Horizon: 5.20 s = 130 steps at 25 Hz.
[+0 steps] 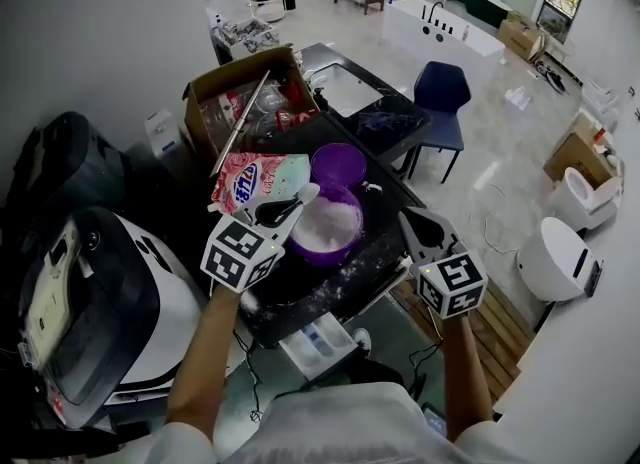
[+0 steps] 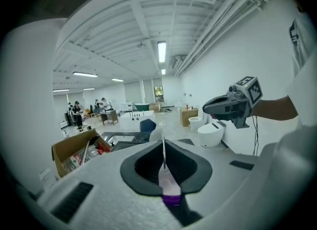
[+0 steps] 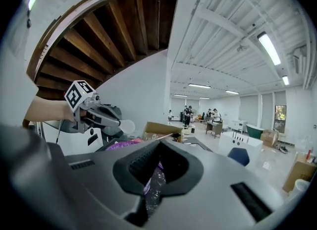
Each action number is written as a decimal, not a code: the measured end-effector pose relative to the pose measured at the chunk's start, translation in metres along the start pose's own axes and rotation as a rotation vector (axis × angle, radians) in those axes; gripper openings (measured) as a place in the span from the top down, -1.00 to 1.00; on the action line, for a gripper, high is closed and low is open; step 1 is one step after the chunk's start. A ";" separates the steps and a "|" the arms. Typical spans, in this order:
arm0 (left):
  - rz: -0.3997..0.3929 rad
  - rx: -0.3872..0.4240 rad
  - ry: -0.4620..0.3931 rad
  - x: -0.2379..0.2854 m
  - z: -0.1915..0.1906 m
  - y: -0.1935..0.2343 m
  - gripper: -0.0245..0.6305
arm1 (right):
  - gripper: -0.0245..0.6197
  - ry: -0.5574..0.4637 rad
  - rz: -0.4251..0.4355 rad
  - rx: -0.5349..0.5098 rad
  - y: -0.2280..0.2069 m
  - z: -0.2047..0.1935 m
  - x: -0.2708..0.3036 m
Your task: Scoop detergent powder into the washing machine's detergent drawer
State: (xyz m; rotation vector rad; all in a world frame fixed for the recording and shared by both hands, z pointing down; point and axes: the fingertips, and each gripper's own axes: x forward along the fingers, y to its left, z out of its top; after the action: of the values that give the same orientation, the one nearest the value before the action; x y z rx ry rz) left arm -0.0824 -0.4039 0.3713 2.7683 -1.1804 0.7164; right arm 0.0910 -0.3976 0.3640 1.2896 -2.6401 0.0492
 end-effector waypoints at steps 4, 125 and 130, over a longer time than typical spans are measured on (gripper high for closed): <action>-0.045 0.038 0.090 0.031 -0.003 0.006 0.88 | 0.90 0.022 0.024 0.021 -0.019 -0.010 0.022; -0.283 -0.989 -0.343 0.014 -0.041 -0.004 0.88 | 0.90 0.037 0.043 -0.012 0.023 -0.037 0.007; -0.277 -1.015 -0.386 -0.013 -0.044 -0.017 0.88 | 0.90 0.020 0.009 -0.021 0.045 -0.039 -0.019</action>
State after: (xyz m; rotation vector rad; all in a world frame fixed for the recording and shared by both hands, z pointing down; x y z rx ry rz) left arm -0.0963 -0.3733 0.4073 2.1103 -0.8083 -0.3886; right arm 0.0740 -0.3507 0.4007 1.2638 -2.6233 0.0359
